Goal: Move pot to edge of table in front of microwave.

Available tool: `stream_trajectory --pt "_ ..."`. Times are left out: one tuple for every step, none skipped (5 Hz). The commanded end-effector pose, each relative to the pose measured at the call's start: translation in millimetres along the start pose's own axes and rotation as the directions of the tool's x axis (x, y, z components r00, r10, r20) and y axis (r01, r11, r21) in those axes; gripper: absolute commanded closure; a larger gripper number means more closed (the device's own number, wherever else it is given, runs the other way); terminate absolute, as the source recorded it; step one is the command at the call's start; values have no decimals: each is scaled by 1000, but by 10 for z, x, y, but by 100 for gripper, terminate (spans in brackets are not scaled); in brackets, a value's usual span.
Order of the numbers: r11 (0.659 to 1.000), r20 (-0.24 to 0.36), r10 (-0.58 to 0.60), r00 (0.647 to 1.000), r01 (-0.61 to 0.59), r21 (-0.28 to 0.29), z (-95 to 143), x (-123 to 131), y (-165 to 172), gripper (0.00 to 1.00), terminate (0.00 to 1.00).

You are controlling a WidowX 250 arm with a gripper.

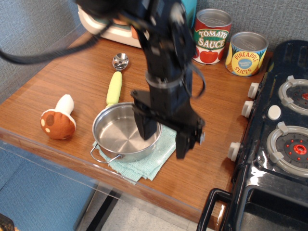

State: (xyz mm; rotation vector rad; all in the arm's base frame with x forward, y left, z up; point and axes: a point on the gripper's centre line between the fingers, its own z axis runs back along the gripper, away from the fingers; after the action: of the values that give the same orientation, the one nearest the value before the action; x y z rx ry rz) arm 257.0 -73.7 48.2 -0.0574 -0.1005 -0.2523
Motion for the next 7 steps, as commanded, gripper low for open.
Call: stream_trajectory --pt "1000 -63 17 998 -16 5 -234 -20 80 0 0" --pt "1000 -75 15 997 -14 8 -261 -16 97 100 0" --pt "1000 -63 12 998 -12 1 -239 -14 89 100 0" --pt "1000 -40 15 999 -15 -10 -183 -17 87 100 0" --pt "999 -16 23 1000 -24 -23 -103 -20 105 100 0" --pt "997 72 80 994 -78 -23 239 -60 305 100 0" --pt "988 152 149 977 -153 15 562 -49 694 100 0"
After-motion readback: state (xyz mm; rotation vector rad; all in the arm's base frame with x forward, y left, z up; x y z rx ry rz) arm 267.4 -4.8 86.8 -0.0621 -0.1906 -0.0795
